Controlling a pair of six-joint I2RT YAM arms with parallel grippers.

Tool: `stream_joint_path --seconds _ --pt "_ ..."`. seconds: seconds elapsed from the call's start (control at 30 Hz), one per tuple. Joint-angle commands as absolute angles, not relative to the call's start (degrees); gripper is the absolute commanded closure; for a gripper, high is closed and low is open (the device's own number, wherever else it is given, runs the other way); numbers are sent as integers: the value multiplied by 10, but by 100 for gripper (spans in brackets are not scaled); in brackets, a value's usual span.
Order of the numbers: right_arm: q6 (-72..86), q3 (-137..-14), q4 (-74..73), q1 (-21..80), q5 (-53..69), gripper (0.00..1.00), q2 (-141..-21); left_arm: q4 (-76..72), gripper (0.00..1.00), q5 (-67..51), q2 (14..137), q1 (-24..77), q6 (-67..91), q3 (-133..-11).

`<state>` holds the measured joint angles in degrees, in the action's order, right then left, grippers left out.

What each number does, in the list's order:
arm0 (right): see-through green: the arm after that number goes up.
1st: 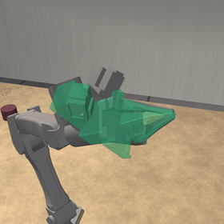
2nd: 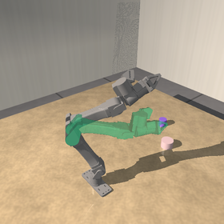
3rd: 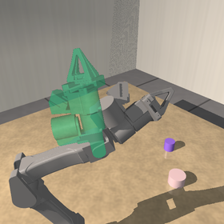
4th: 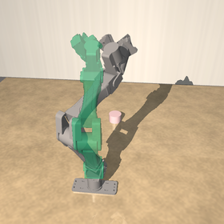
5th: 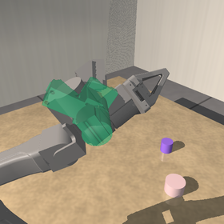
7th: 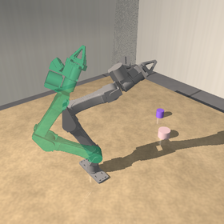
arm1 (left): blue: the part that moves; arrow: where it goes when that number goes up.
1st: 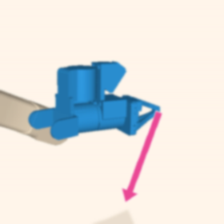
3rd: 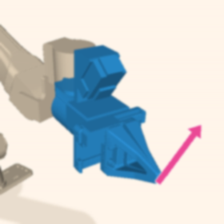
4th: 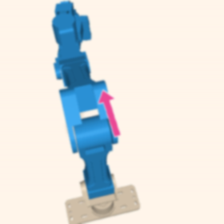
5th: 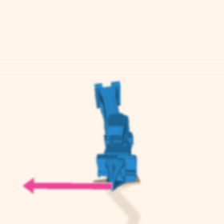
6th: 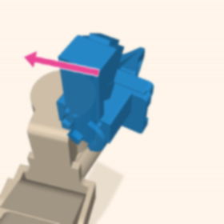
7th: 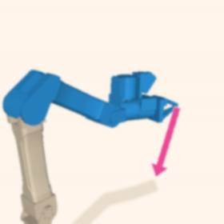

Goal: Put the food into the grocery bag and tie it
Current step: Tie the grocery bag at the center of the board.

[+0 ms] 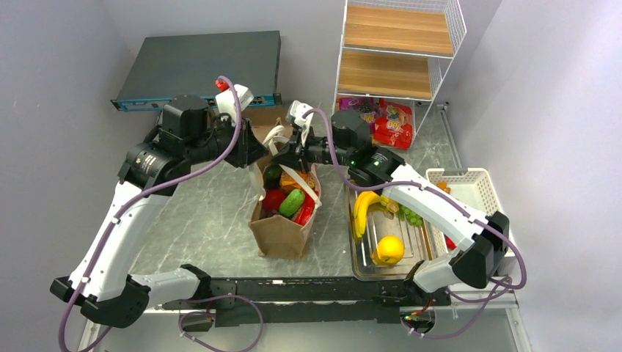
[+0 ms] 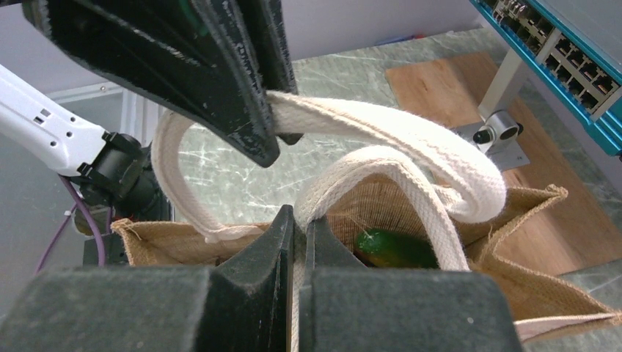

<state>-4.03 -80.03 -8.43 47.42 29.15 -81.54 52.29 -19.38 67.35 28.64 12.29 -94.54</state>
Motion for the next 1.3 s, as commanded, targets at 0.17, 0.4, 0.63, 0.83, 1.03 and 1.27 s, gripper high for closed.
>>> stream_joint_path --seconds 0.17,0.4,0.63,0.83,1.03,1.27 --pt "-12 -752 97 471 299 100 -807 499 95 -243 660 314 135 -942" --pt "33 -664 240 470 245 100 -780 480 94 -241 639 328 153 -907" --pt "45 -601 364 470 208 100 -762 474 94 -229 628 335 166 -874" --pt "57 -550 486 470 181 100 -746 462 93 -226 621 347 177 -853" --pt "82 -551 521 471 198 100 -758 460 81 -226 628 358 181 -850" --pt "114 -560 561 472 200 100 -766 493 53 -190 642 364 169 -877"
